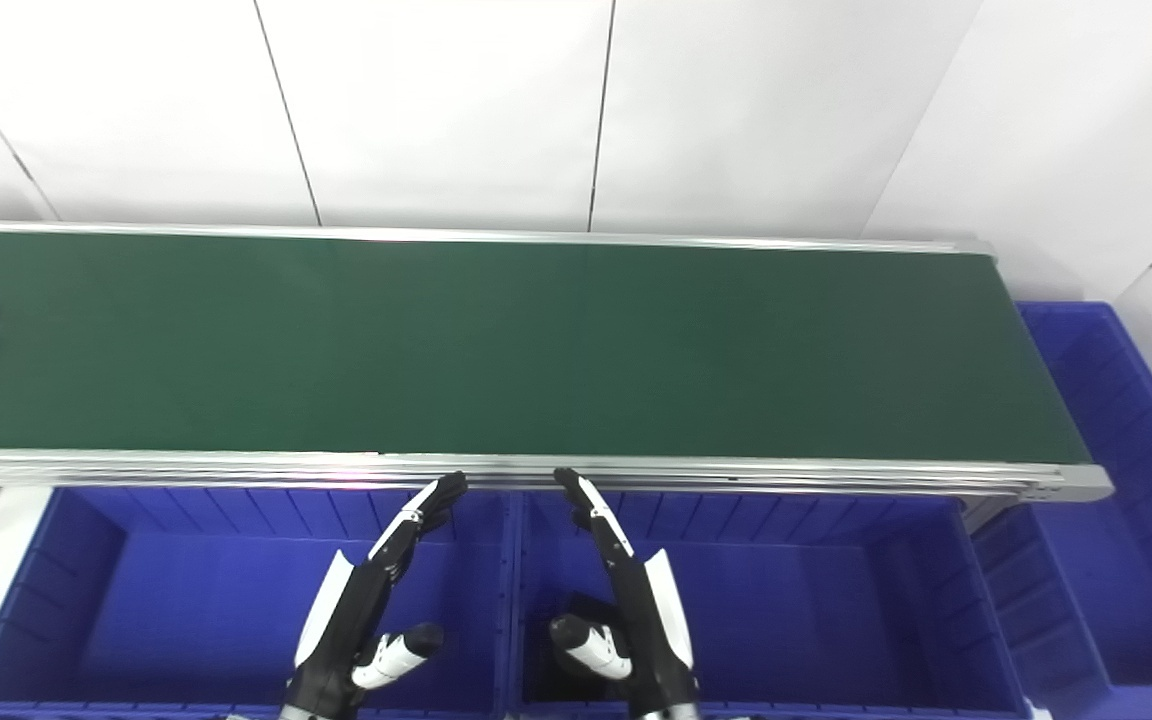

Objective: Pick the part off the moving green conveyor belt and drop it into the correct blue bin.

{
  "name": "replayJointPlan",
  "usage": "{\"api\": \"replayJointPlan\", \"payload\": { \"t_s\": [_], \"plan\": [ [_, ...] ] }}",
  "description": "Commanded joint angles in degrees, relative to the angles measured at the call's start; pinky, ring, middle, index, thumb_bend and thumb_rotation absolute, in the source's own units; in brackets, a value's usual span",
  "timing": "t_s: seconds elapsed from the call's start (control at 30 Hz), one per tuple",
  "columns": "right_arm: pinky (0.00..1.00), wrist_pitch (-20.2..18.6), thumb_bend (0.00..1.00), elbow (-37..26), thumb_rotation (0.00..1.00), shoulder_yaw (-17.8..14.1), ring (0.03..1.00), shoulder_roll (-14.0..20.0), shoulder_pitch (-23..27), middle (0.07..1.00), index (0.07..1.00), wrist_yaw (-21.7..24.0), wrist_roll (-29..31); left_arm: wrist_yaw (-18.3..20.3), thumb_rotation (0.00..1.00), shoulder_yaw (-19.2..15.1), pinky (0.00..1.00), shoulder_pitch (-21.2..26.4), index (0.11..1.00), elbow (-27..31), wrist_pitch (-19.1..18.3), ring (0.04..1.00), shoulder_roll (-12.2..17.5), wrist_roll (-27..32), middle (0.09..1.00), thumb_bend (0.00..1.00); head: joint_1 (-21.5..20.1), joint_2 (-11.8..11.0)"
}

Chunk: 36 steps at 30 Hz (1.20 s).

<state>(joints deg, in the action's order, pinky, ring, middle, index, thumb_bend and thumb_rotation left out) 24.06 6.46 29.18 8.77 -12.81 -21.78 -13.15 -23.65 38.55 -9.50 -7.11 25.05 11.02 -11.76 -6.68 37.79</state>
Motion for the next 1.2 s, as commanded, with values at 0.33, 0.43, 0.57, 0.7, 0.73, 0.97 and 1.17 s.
{"api": "replayJointPlan", "payload": {
  "t_s": [0.33, 0.43, 0.57, 0.7, 0.73, 0.97, 1.17],
  "plan": [
    [0.88, 2.8, 0.91, -0.6, 1.0, 0.2, 0.928, 0.1, 0.5, 0.943, 0.912, 0.2, 0.1, -0.7, 0.93, -0.2, 0.91, 0.9, 0.904, 0.6, 1.9, 0.923, -0.6, -0.4, 0.911, 0.86, 0.0, -0.4],
    [0.87, 2.8, 0.92, -0.4, 1.0, 0.1, 0.922, 0.2, 0.7, 0.939, 0.909, 0.0, -0.2, -0.7, 0.93, -0.2, 0.9, 1.0, 0.904, 0.5, 1.9, 0.919, -0.6, -0.4, 0.911, 0.87, 0.0, -0.2],
    [0.88, 2.8, 0.91, 0.1, 1.0, 0.3, 0.924, 0.2, 1.0, 0.937, 0.907, -0.3, -0.7, -0.7, 0.92, 0.0, 0.9, 1.2, 0.902, 0.0, 1.9, 0.918, -0.6, 0.1, 0.909, 0.86, -0.2, -0.6],
    [0.88, 2.9, 0.91, 0.1, 0.99, 0.7, 0.922, 0.4, 1.2, 0.932, 0.896, -0.1, -1.0, -0.5, 0.93, -0.2, 0.9, 1.1, 0.9, 0.2, 1.9, 0.918, -0.7, -0.1, 0.908, 0.87, -0.3, -0.5],
    [0.88, 2.9, 0.91, 0.1, 0.99, 0.9, 0.923, 0.6, 1.3, 0.933, 0.895, -0.1, -1.0, -0.5, 0.93, -0.2, 0.91, 1.1, 0.901, 0.2, 1.9, 0.921, -0.7, -0.2, 0.909, 0.88, -0.3, -0.5],
    [0.87, 2.8, 0.91, 0.2, 0.99, 1.5, 0.916, 0.8, 1.4, 0.931, 0.89, -0.9, -1.1, -1.3, 0.93, 0.4, 0.91, 1.5, 0.903, -0.2, 1.9, 0.918, -0.4, -0.3, 0.909, 0.86, -0.3, -0.5],
    [0.89, 2.8, 0.89, 0.2, 0.98, 1.7, 0.927, 0.9, 1.5, 0.934, 0.895, -0.9, -0.9, -0.9, 0.93, 0.0, 0.91, 1.3, 0.904, 0.0, 1.9, 0.924, -0.4, -0.2, 0.911, 0.87, -0.4, -0.5]
  ]
}}
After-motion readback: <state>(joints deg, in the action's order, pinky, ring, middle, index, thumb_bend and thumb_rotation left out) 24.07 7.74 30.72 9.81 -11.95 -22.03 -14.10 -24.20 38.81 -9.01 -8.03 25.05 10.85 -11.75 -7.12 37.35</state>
